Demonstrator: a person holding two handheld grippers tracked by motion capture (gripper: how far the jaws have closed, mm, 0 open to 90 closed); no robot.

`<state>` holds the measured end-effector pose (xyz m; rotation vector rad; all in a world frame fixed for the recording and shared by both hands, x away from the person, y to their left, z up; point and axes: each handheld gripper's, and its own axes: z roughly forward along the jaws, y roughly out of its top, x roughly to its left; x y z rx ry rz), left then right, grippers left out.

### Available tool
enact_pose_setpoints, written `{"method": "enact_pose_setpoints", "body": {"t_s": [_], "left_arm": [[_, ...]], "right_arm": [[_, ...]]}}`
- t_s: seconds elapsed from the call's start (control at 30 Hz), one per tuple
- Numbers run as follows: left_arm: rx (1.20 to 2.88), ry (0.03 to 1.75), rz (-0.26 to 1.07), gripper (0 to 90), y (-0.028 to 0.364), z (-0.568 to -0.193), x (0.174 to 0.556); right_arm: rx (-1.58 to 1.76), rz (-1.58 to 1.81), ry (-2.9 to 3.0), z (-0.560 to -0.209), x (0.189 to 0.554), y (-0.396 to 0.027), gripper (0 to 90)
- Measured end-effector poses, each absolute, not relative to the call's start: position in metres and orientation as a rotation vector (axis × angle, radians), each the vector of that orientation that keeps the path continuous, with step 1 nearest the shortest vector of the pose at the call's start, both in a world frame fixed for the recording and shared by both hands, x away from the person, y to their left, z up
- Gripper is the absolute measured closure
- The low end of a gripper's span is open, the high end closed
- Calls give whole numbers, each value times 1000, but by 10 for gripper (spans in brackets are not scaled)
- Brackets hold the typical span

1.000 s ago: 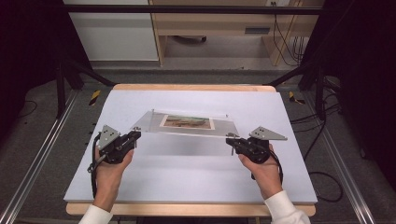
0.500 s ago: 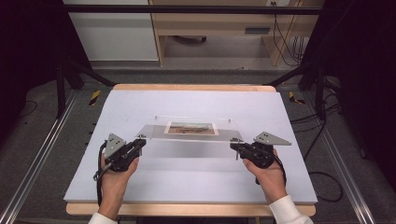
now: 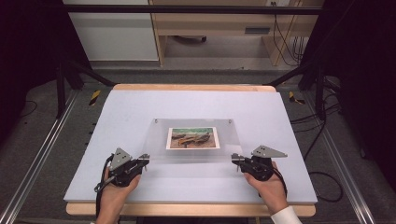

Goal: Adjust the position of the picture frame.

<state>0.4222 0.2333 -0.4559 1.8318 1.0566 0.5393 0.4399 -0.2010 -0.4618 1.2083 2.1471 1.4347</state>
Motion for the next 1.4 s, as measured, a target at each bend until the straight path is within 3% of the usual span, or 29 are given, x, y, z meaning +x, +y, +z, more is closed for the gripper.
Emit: {"method": "enact_pose_setpoints", "body": {"t_s": [0.83, 0.9, 0.97, 1.0, 1.07, 1.1, 1.13, 1.27, 1.4], "left_arm": [[1889, 1088, 542, 837, 234, -473, 423], [1923, 1069, 568, 784, 234, -472, 422], [1950, 1071, 596, 735, 236, -470, 420], [1951, 1077, 593, 629, 238, -469, 418], [1934, 1091, 569, 581, 244, -468, 417], [1924, 1097, 551, 475, 247, -467, 416], [1922, 1096, 534, 475, 250, -466, 415], [1892, 1084, 508, 330, 257, -459, 413], [1839, 1082, 498, 265, 263, -453, 413]], "right_arm": [[1236, 1358, 2216, -479, 435, -196, 839], [1252, 1371, 2222, -479, 435, -197, 798], [1259, 1382, 2237, -477, 432, -201, 696], [1269, 1379, 2247, -476, 430, -203, 630], [1276, 1373, 2266, -474, 425, -208, 499], [1297, 1354, 2279, -474, 421, -213, 387], [1297, 1354, 2279, -474, 421, -213, 387], [1324, 1360, 2241, -469, 416, -222, 248], [1334, 1379, 2220, -465, 416, -223, 199]]}}
